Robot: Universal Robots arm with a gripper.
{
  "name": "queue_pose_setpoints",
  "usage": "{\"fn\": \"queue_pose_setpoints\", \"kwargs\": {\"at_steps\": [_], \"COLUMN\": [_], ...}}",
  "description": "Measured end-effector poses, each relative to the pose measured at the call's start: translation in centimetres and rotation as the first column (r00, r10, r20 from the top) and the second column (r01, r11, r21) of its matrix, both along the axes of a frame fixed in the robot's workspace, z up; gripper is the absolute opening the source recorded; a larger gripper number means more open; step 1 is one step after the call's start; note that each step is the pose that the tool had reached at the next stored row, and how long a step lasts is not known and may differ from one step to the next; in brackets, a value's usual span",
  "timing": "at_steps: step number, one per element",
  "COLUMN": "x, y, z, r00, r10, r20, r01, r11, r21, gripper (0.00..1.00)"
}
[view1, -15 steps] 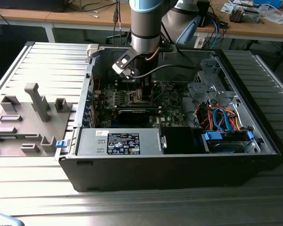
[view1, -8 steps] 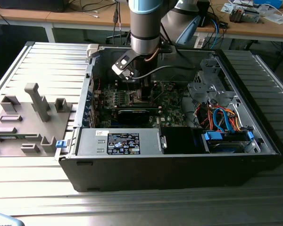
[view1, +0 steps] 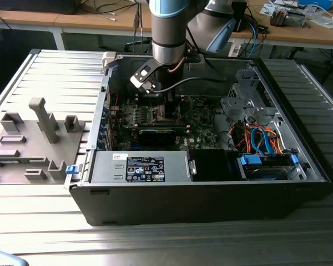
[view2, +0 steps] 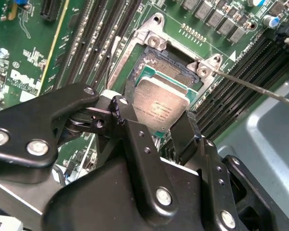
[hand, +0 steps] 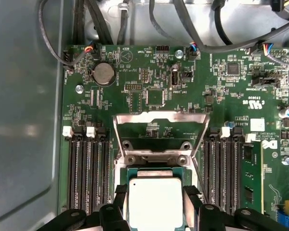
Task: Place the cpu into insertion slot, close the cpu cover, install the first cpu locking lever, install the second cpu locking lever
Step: 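Place the cpu into insertion slot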
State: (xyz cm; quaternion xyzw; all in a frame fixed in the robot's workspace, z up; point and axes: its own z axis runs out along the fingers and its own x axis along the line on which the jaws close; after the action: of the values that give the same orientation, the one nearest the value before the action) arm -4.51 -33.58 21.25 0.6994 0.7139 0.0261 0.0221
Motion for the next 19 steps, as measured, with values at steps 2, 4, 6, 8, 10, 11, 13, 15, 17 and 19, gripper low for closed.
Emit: {"fn": "queue_pose_setpoints", "kwargs": {"at_steps": [2, 4, 6, 8, 10, 11, 13, 15, 17, 19], "x": [-0.11, -0.12, -0.17, -0.29, -0.29, -0.30, -0.30, -0.30, -0.30, -0.29], "y": [0.01, 0.01, 0.01, 0.01, 0.00, 0.00, 0.00, 0.00, 0.00, 0.01], "z": [-0.34, -0.68, -0.86, -1.03, -1.16, -1.23, -1.35, -1.39, -1.42, -1.43], "r00": [1.0000, 1.0000, 1.0000, 0.9999, 0.9998, 0.9997, 0.9997, 0.9997, 0.9996, 0.9996], "r10": [-0.001, -0.004, -0.008, -0.017, -0.021, -0.022, -0.024, -0.025, -0.027, -0.027], "r20": [0.0000, 0.0000, 0.0000, 0.0000, 0.0000, 0.0000, -0.0001, 0.0000, 0.0000, 0.0000], "r01": [0.001, 0.004, 0.008, 0.017, 0.021, 0.022, 0.024, 0.025, 0.027, 0.027], "r11": [1.0000, 1.0000, 1.0000, 0.9998, 0.9997, 0.9997, 0.9997, 0.9997, 0.9996, 0.9996], "r21": [-0.0007, -0.0029, -0.0041, -0.0055, -0.0062, -0.0066, -0.0075, -0.0076, -0.0075, -0.0075], "gripper": [0.55, 0.55, 0.55, 0.55, 0.55, 0.55, 0.55, 0.55, 0.55, 0.55]}}
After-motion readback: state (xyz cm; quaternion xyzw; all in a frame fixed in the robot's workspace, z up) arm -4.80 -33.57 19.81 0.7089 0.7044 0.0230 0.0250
